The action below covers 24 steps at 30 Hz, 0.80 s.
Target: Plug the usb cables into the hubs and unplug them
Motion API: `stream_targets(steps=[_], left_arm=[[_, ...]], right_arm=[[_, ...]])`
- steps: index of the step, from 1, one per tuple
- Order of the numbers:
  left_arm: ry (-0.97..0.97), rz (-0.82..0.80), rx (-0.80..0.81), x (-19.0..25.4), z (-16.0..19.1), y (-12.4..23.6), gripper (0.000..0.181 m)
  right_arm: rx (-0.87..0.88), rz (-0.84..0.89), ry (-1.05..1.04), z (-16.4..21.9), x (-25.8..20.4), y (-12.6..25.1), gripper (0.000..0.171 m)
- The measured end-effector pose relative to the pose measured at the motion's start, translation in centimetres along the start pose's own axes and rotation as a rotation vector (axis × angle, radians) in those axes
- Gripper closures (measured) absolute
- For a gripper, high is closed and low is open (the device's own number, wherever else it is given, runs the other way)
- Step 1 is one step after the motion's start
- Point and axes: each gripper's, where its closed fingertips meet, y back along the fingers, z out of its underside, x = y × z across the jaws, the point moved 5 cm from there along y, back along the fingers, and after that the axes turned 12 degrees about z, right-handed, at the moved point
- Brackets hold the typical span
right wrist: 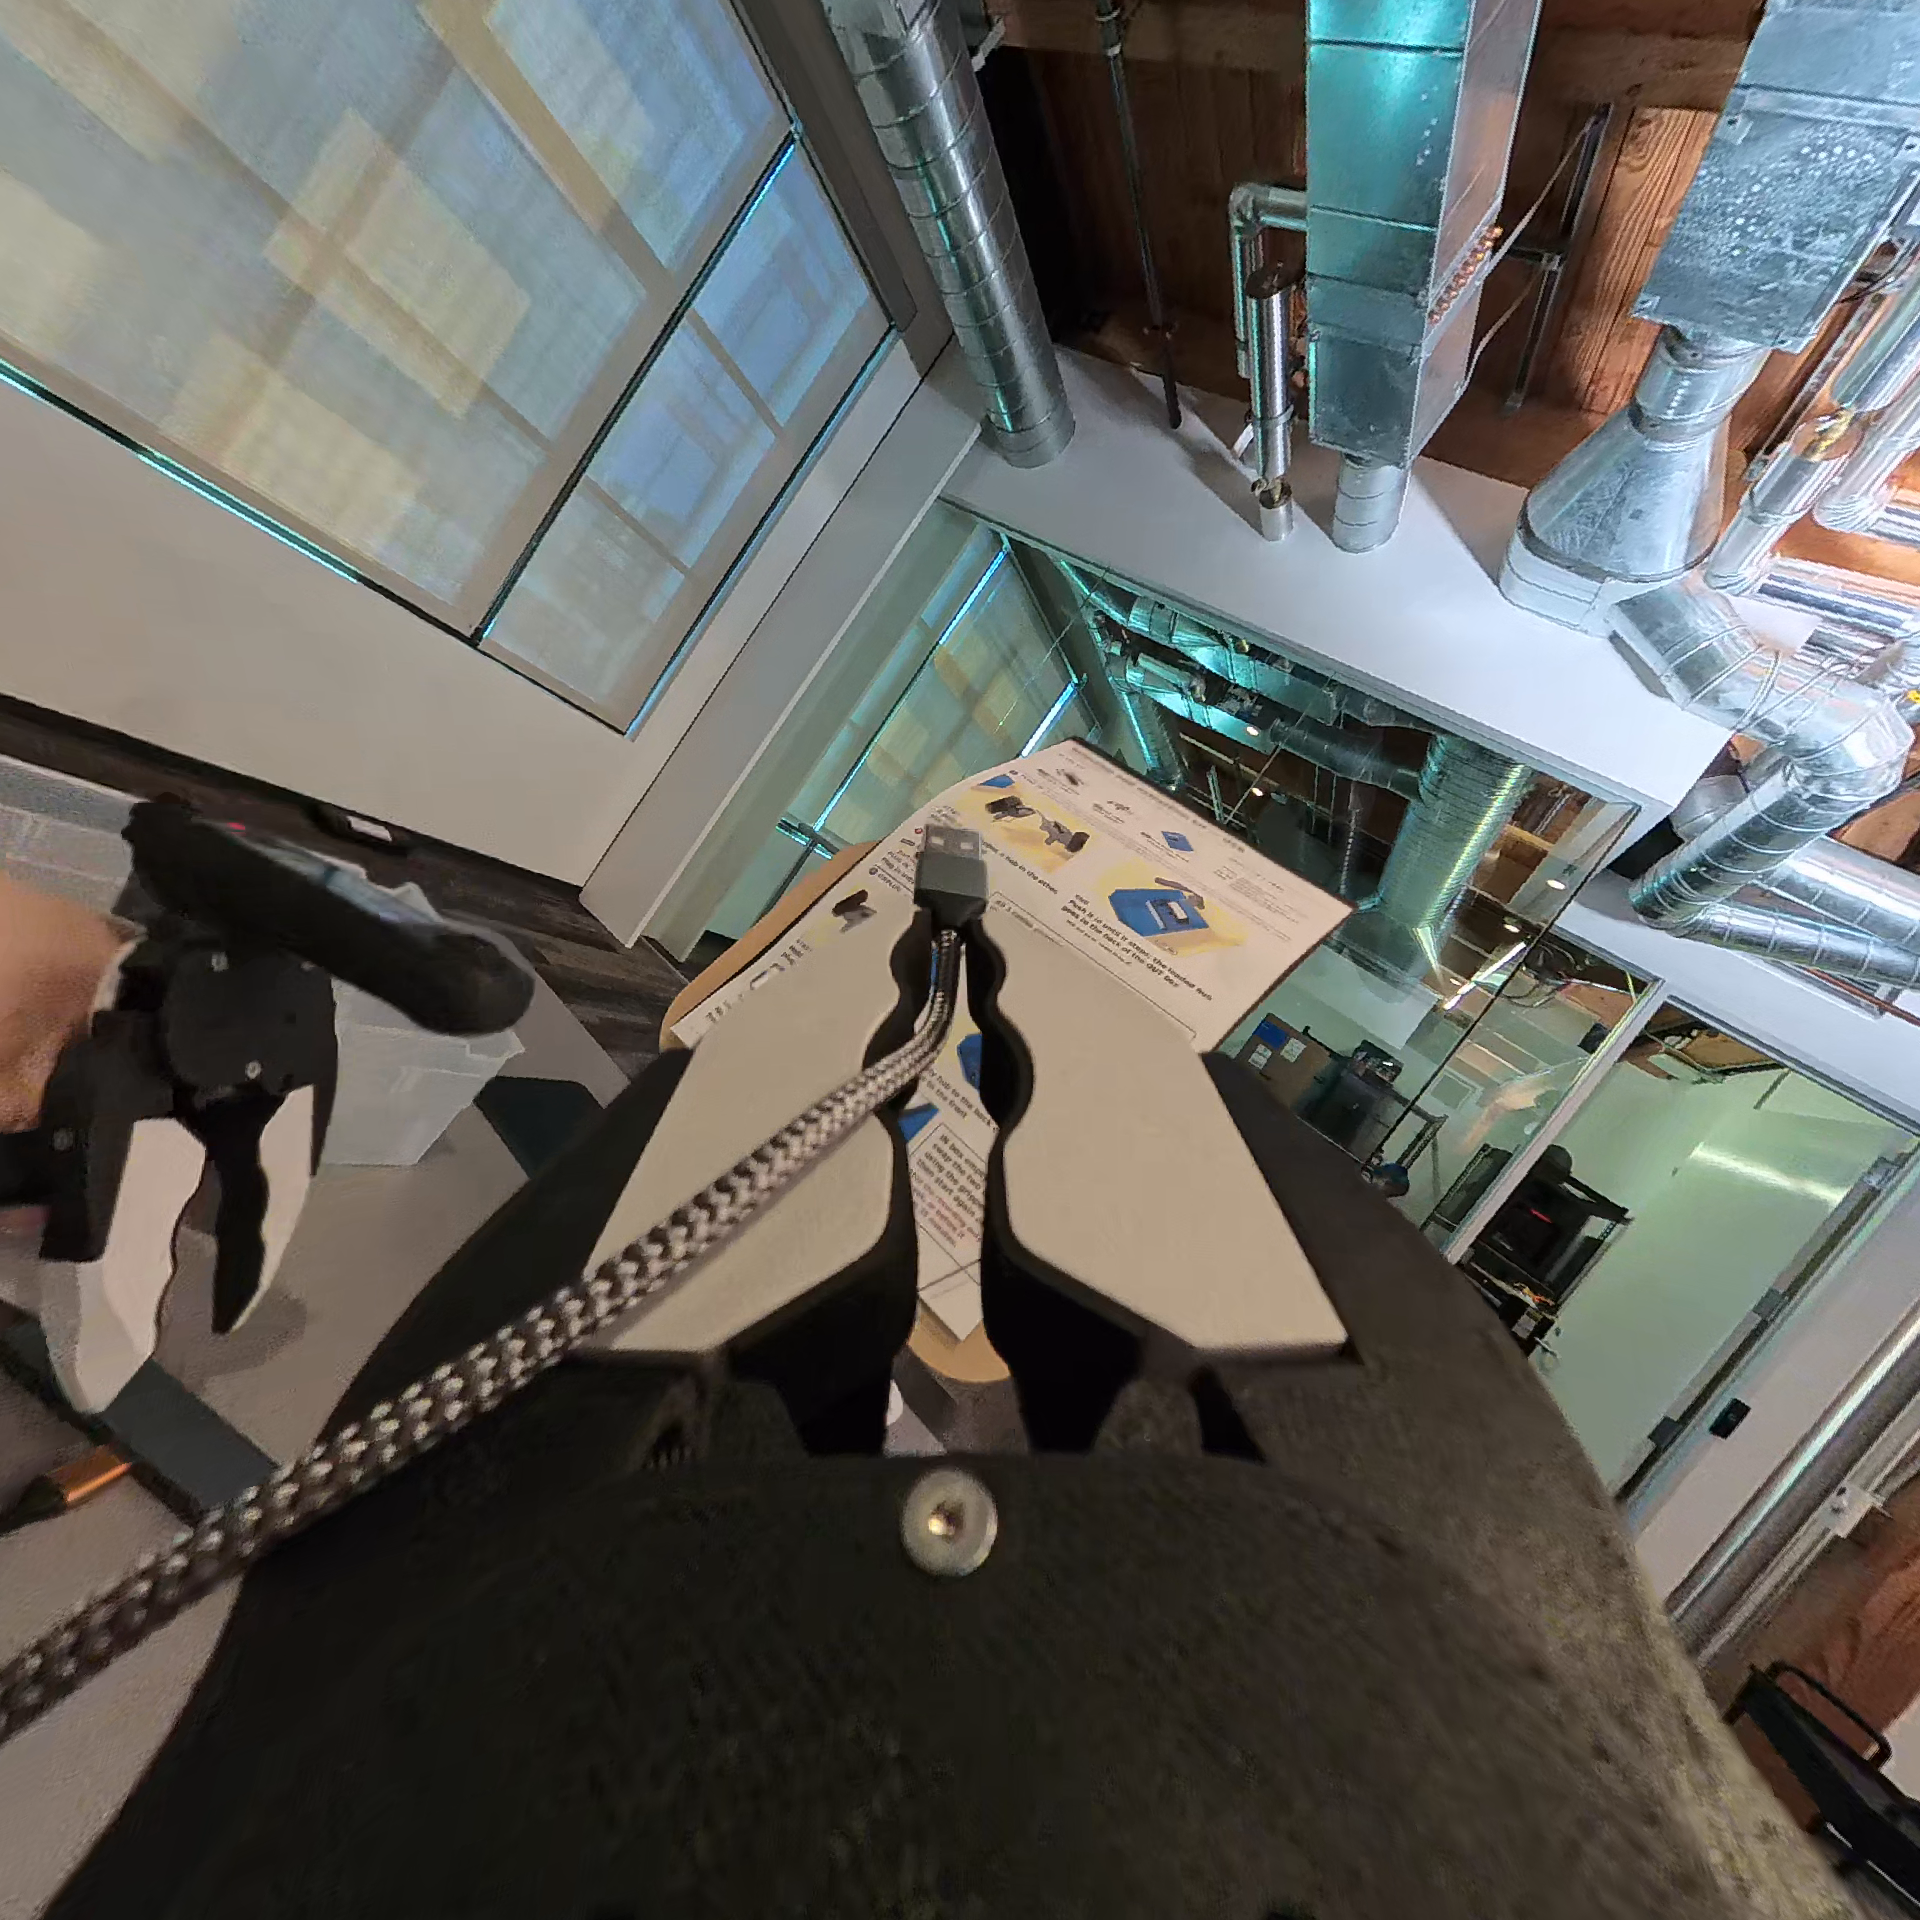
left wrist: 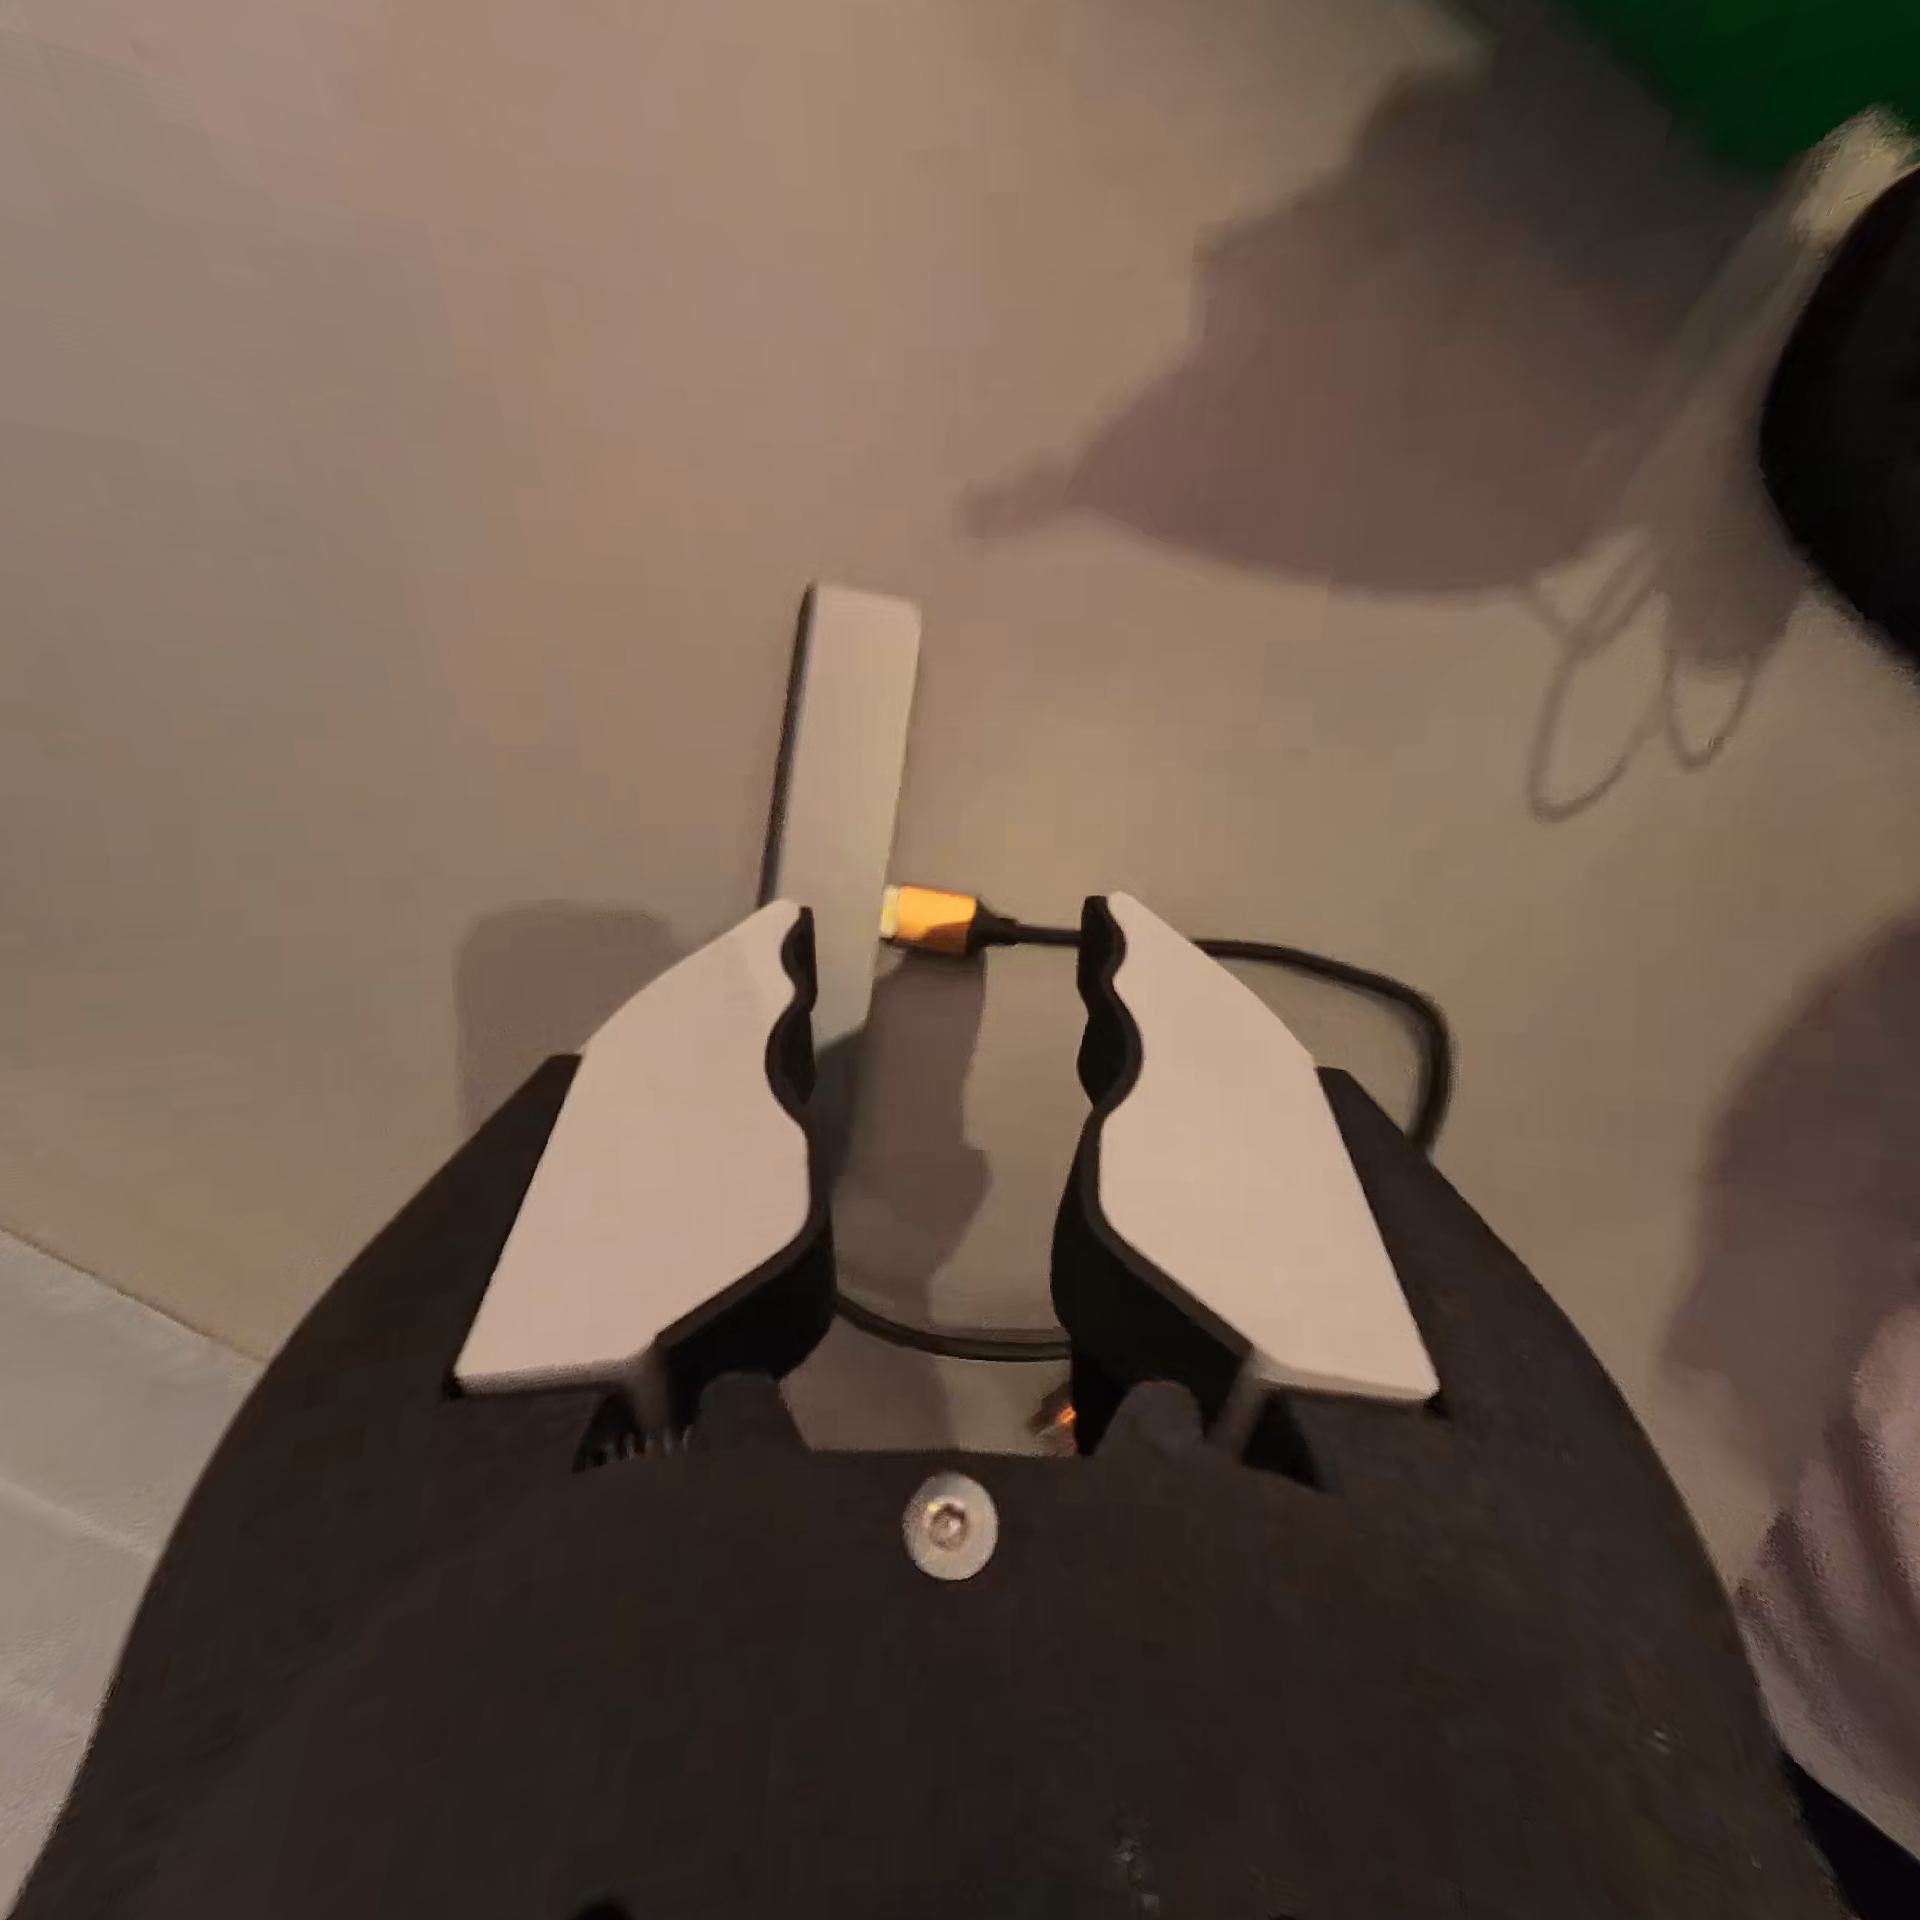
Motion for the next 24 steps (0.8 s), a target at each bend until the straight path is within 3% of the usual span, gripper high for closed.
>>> stream_targets(steps=[3, 8, 13, 20, 24], left_arm=[[0.011, -0.125, -0.149, -1.9, 2.0, -1.0, 0.131], [0.075, -0.214, -0.264, -3.4, 4.5, -1.6, 0.129], [0.282, -0.099, -0.14, -3.5, 4.5, -1.3, 0.139], [0.08, -0.196, -0.232, -2.7, 4.6, -1.9, 0.135], [0.06, -0.18, -0.193, -2.6, 3.8, -2.5, 0.136]], right_arm=[[-0.009, -0.011, 0.016, 0.1, -0.3, -0.1, 0.164], [-0.011, -0.022, 0.011, 0.1, -0.4, -0.2, 0.164], [-0.009, -0.029, 0.013, 0.0, -0.5, -0.1, 0.164], [-0.013, -0.031, 0.007, 0.2, -0.4, -0.1, 0.164], [-0.022, -0.035, 0.012, 0.3, -0.5, -0.2, 0.164]])
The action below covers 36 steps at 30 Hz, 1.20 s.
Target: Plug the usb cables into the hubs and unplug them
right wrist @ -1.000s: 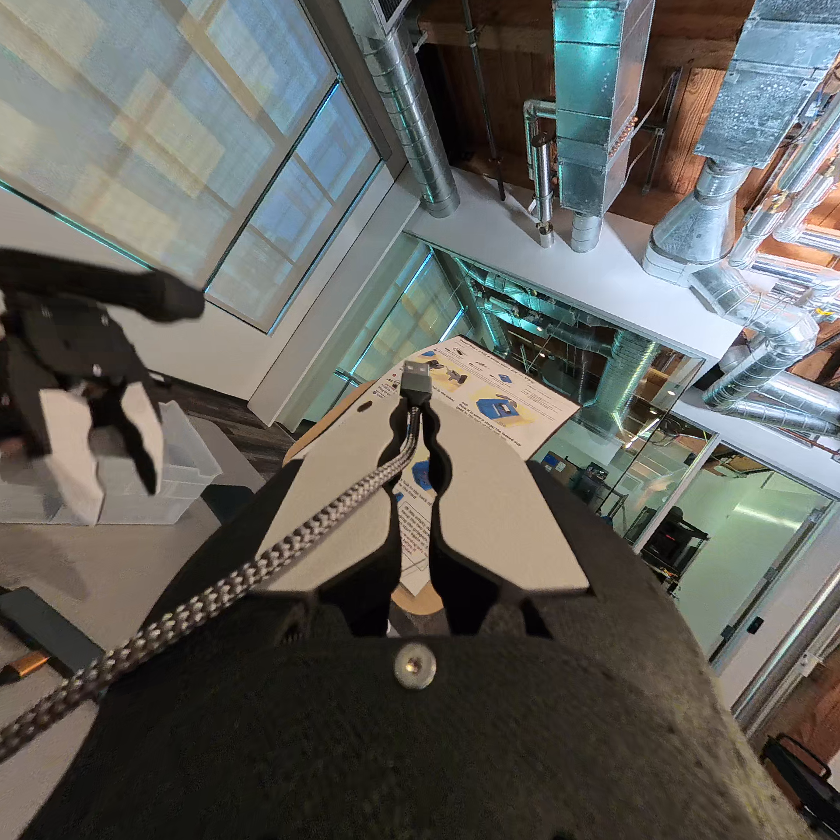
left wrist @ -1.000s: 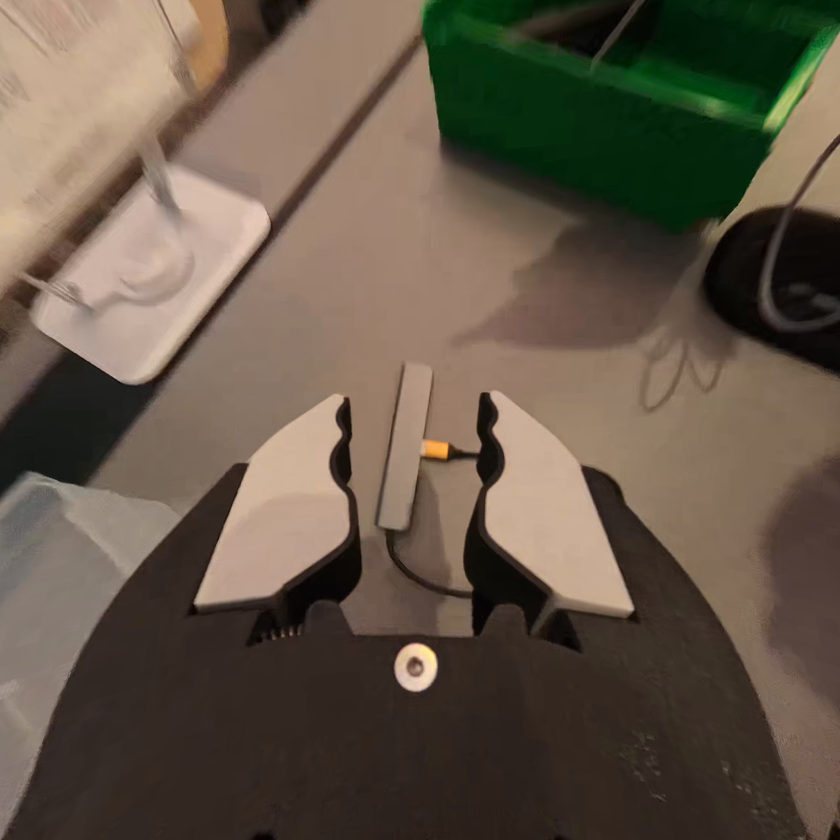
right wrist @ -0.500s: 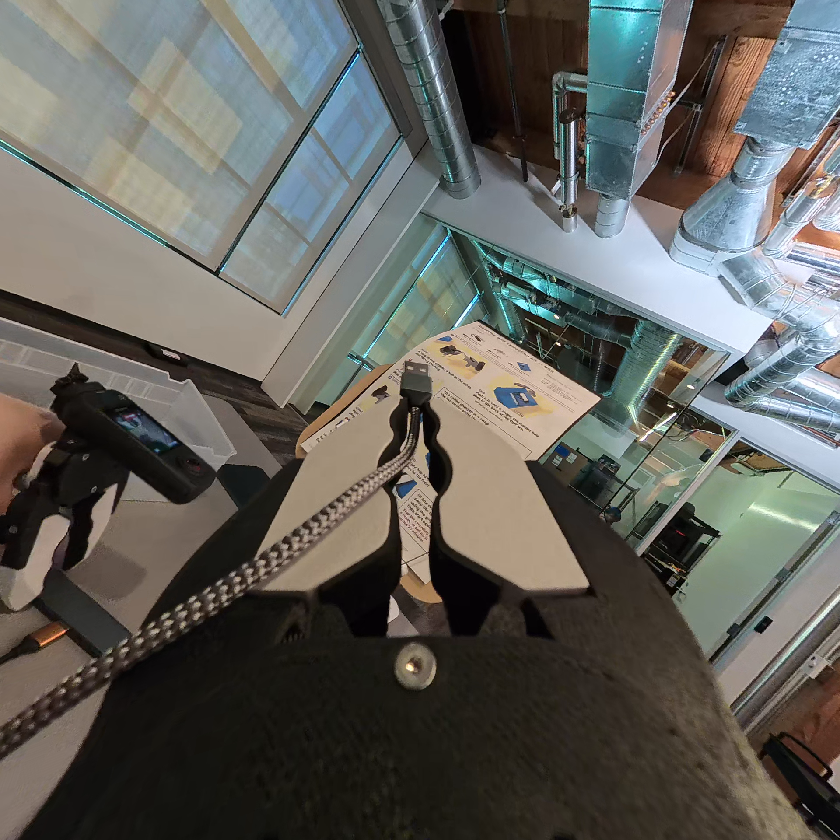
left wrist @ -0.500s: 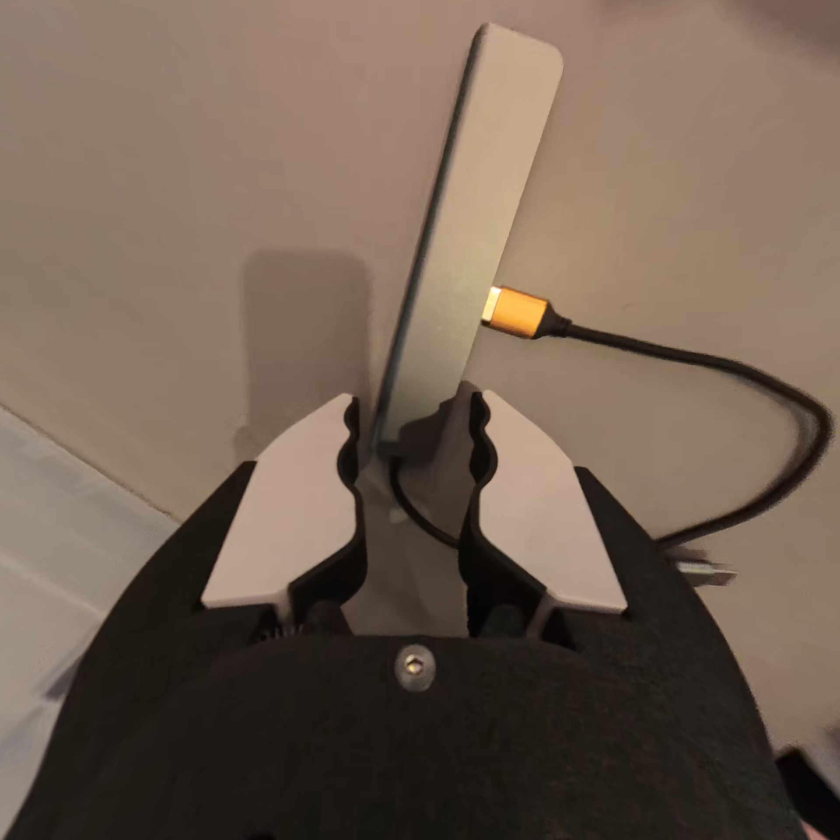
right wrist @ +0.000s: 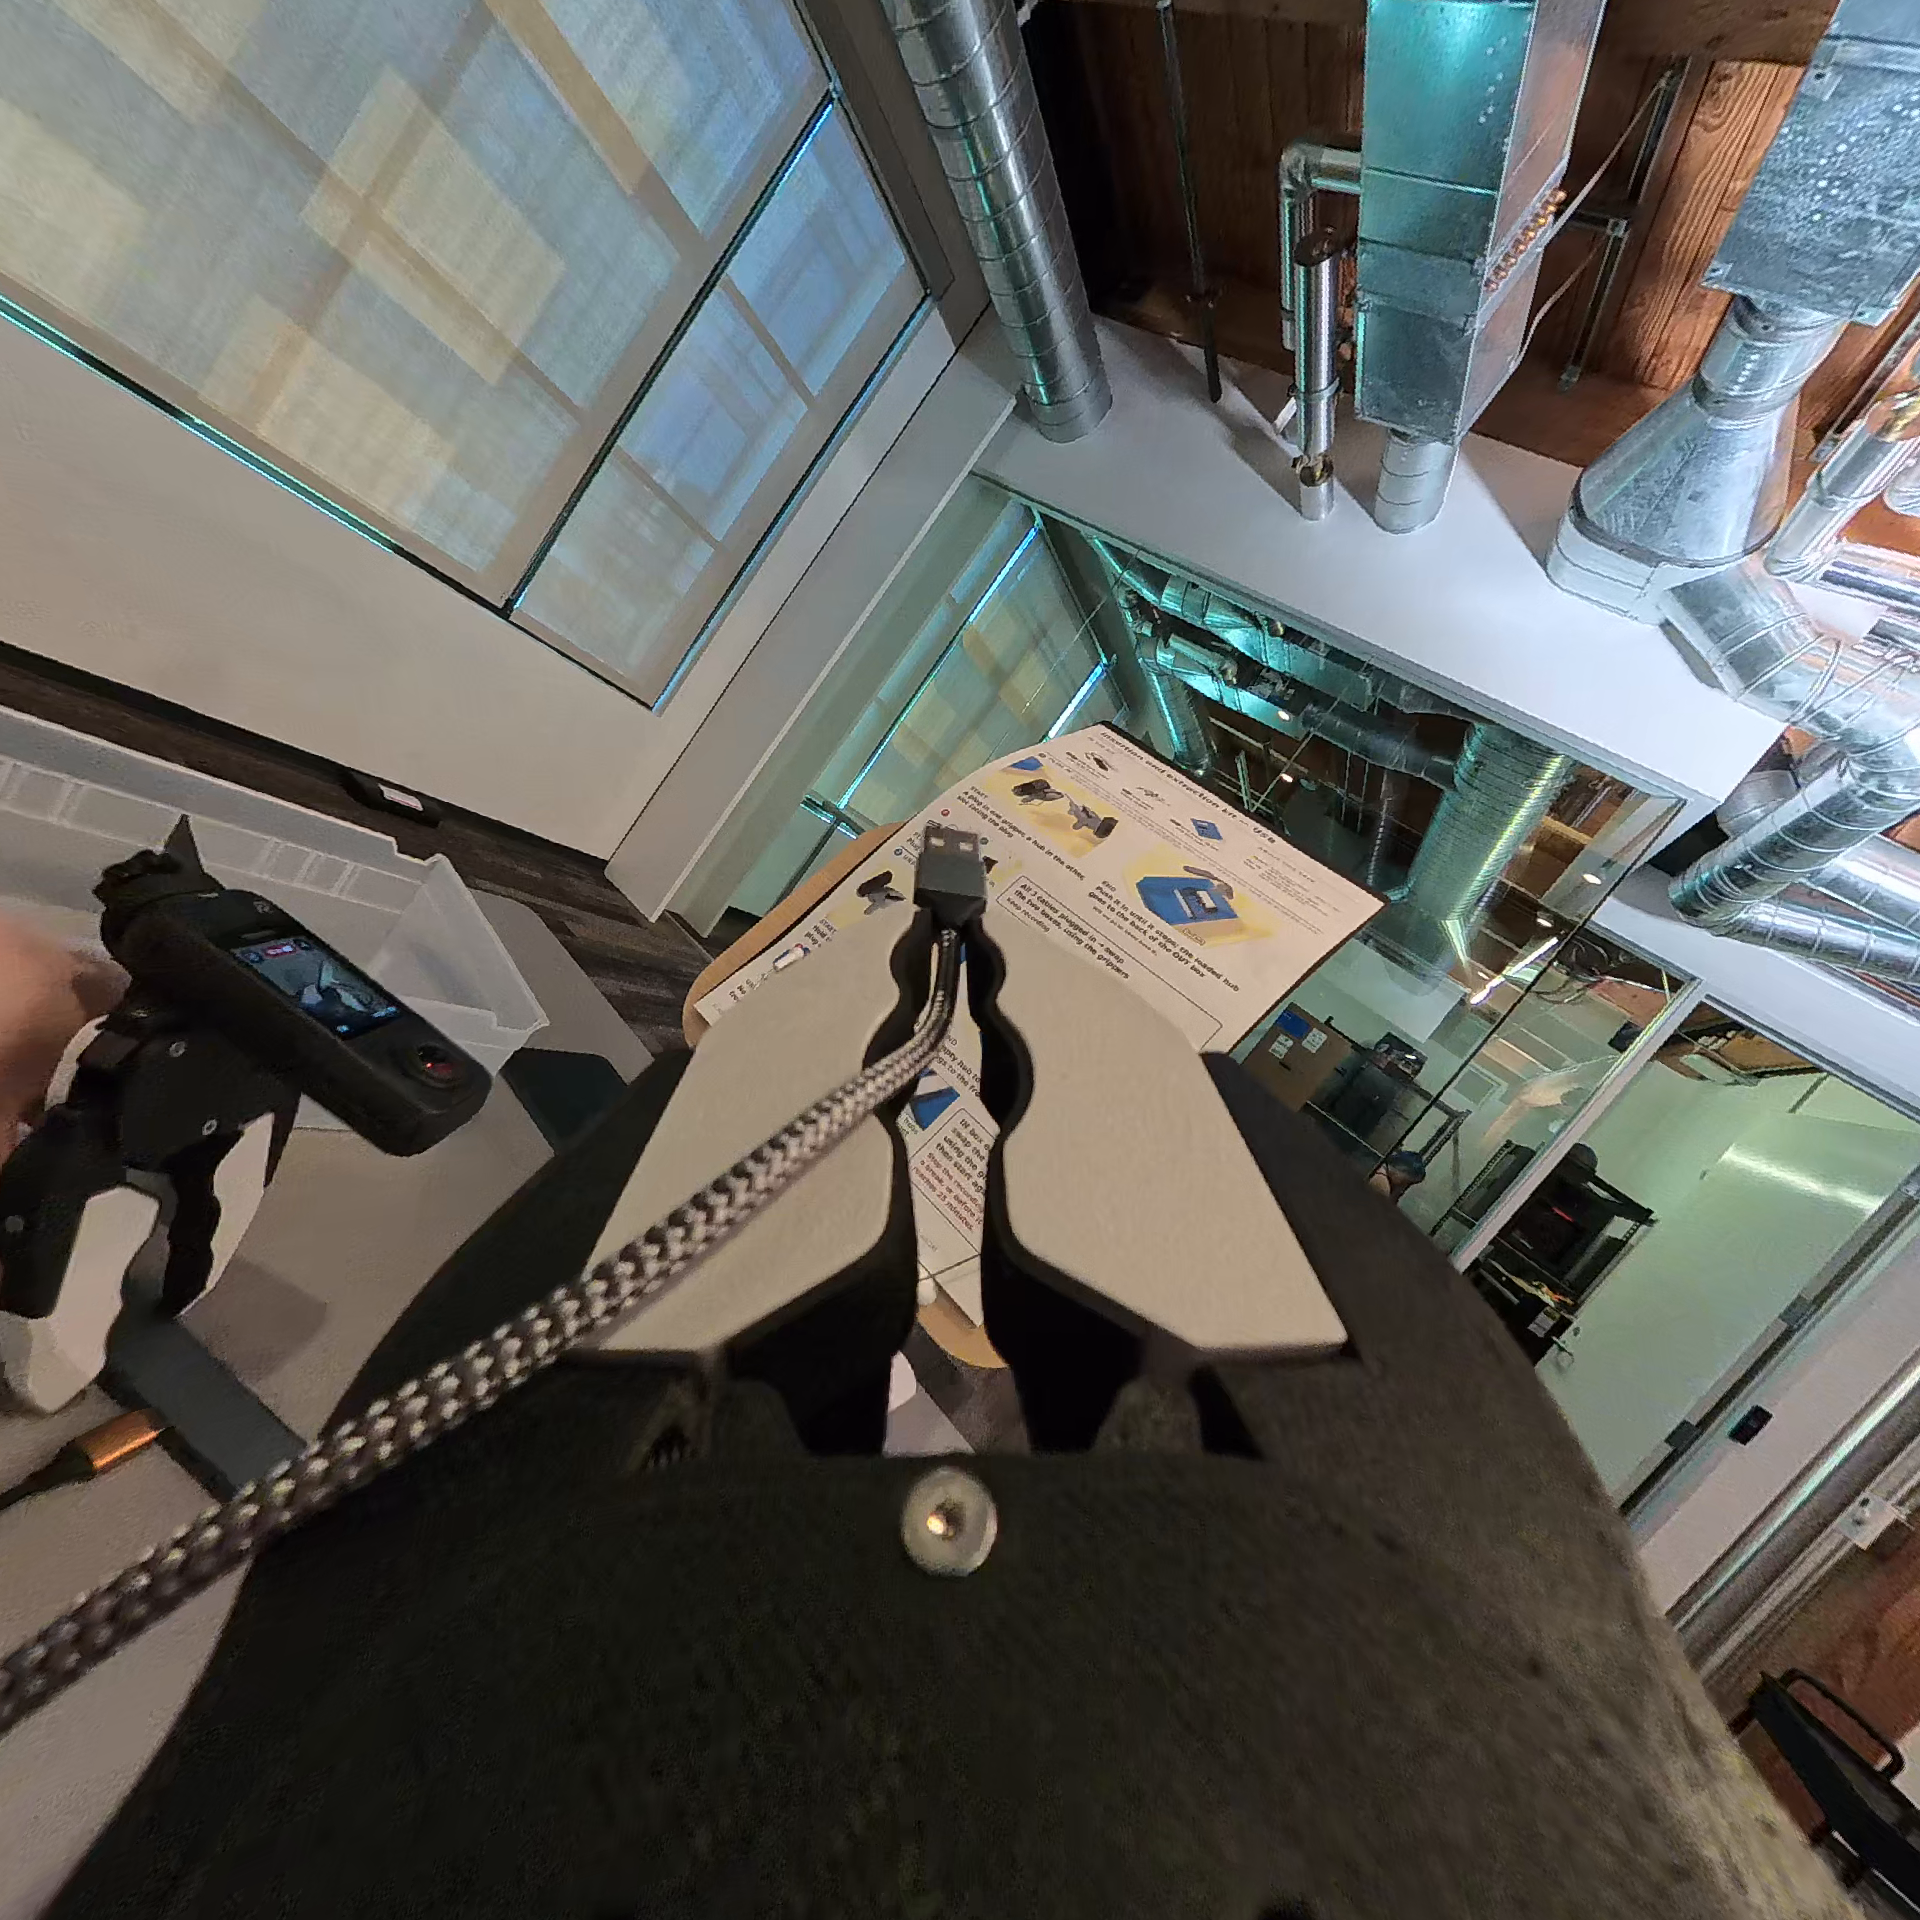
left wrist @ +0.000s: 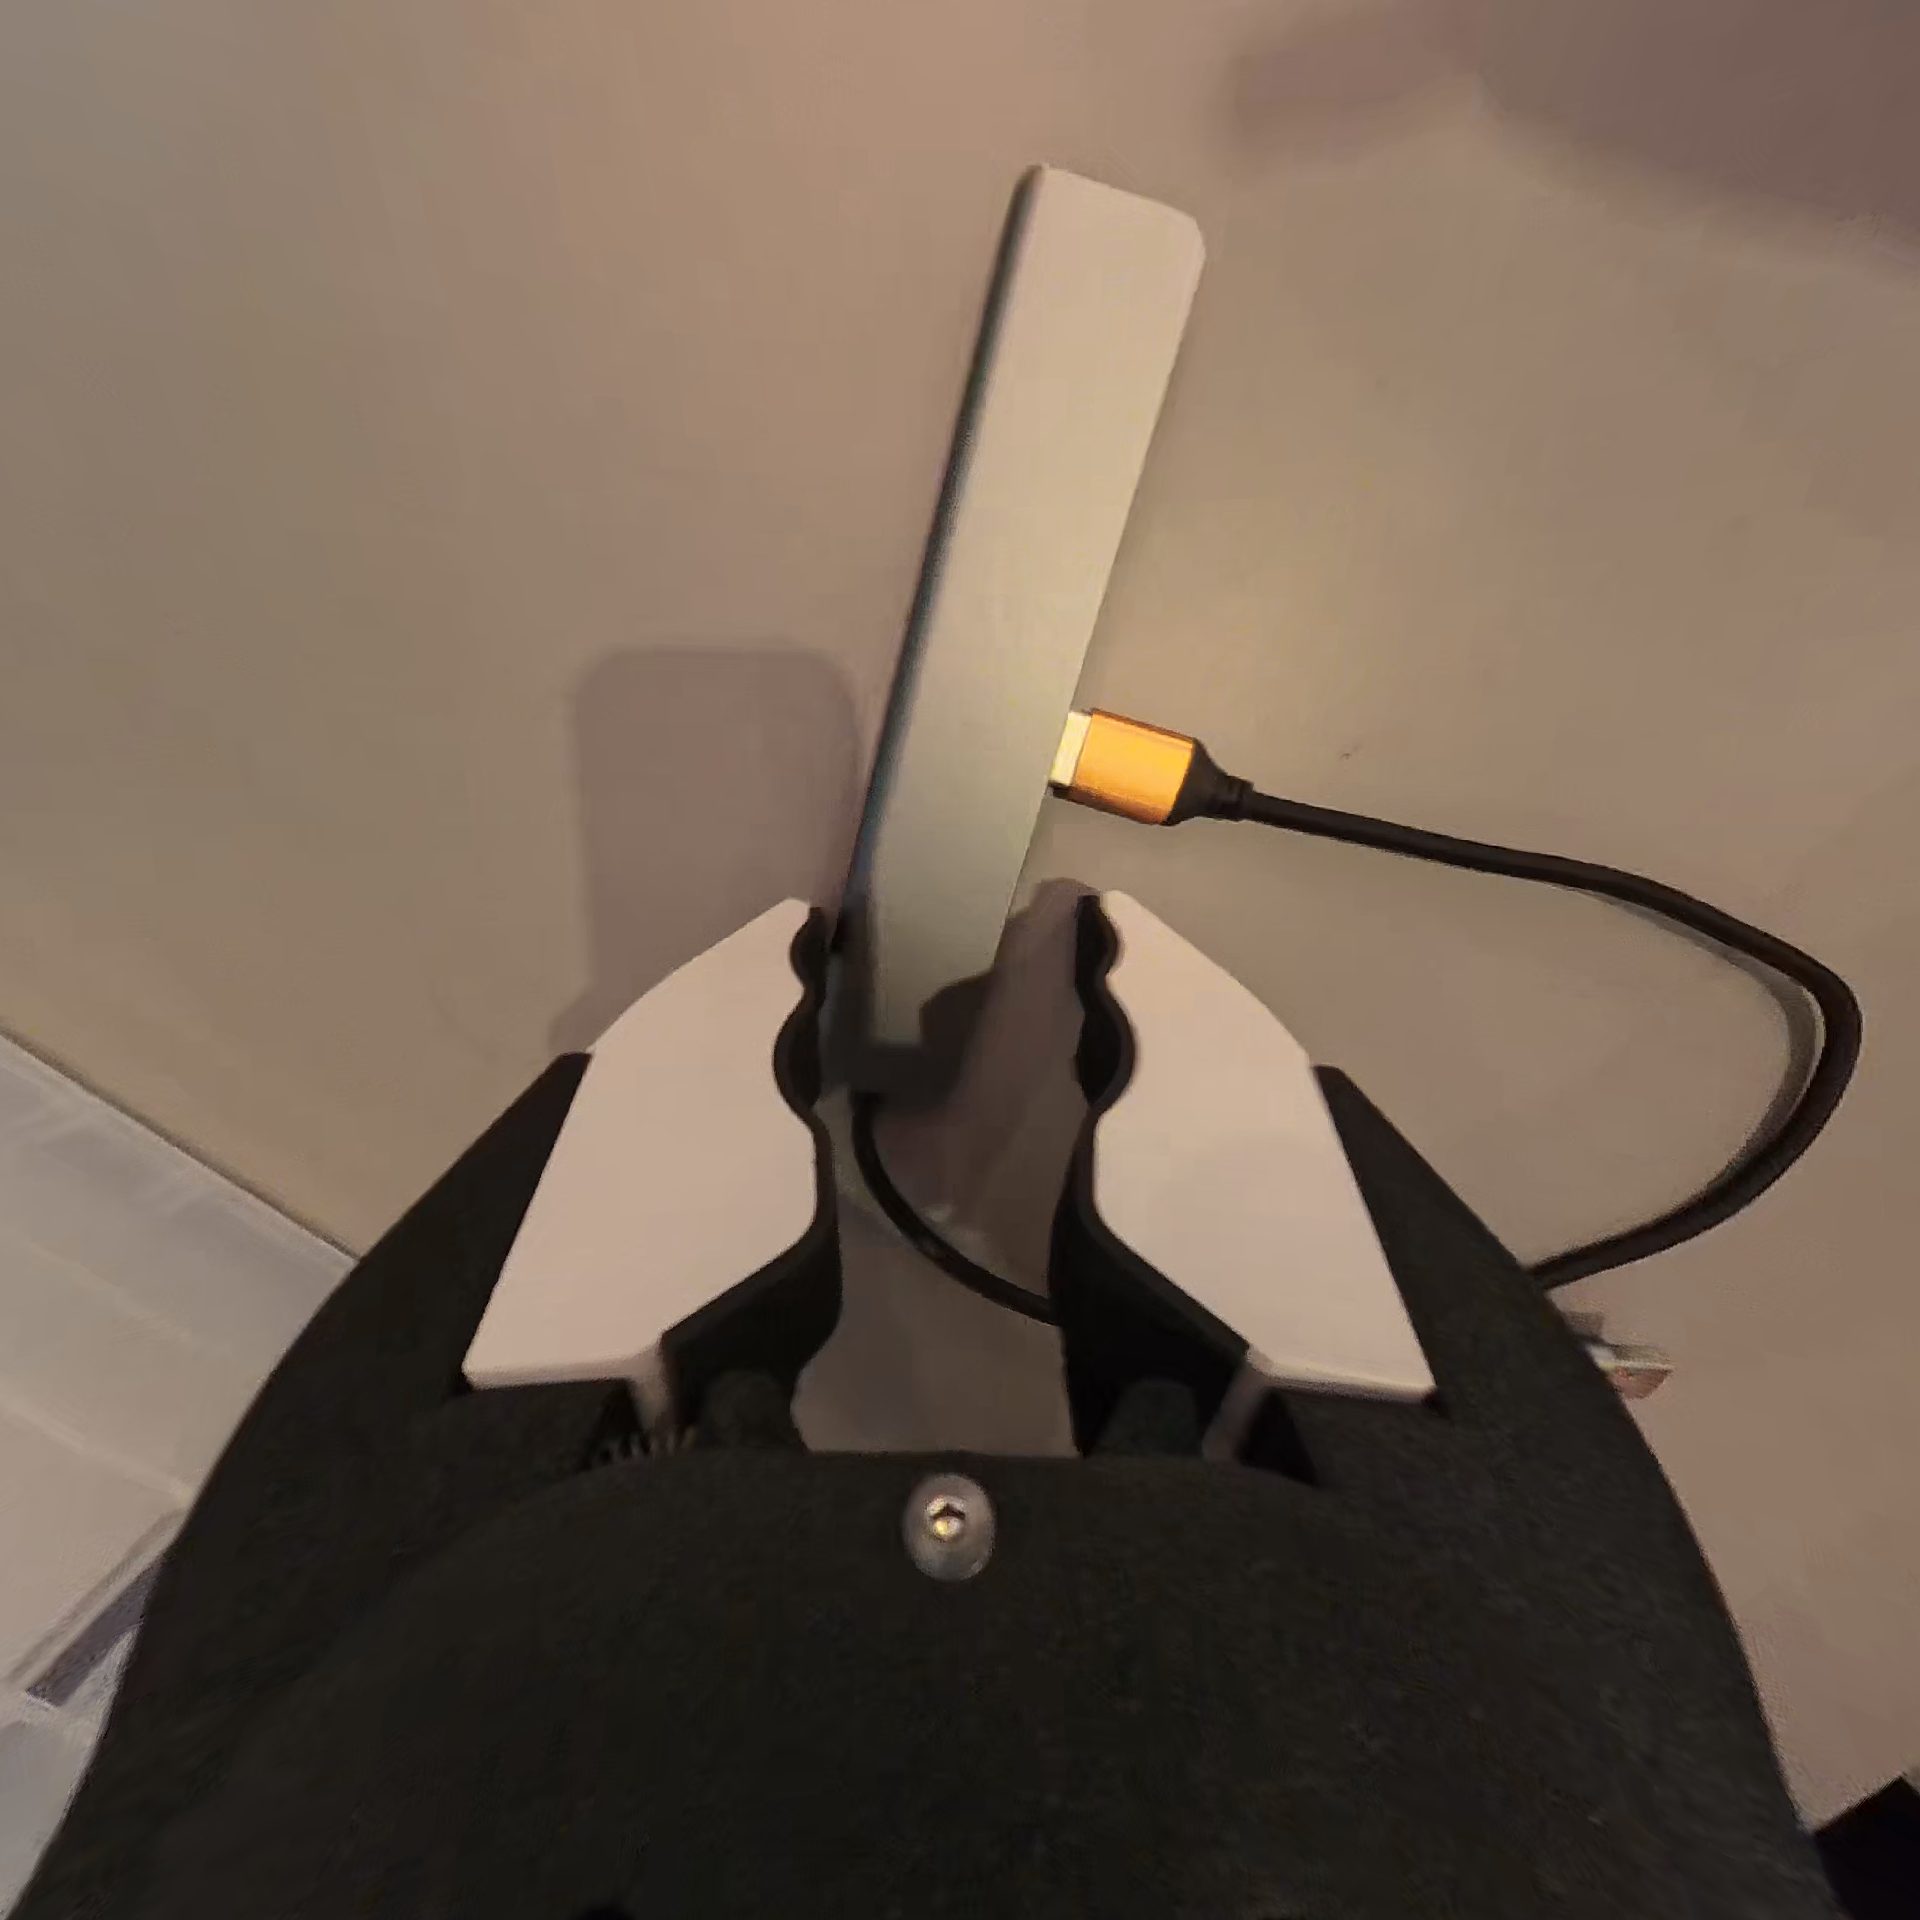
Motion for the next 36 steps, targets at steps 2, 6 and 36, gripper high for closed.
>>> stream_targets(steps=[2, 6, 36], left_arm=[[-0.007, -0.002, -0.003, -0.2, 0.1, 0.1, 0.15], [0.06, 0.002, -0.029, -0.3, -0.2, 0.1, 0.151], [-0.02, -0.209, 0.006, 0.3, -2.9, -0.4, 0.152]], right_arm=[[-0.001, -0.002, 0.007, 0.0, -0.1, 0.0, 0.164], [-0.009, -0.004, 0.013, 0.2, 0.0, 0.0, 0.164], [-0.033, 0.005, 0.034, 0.8, 0.5, 0.0, 0.164]])
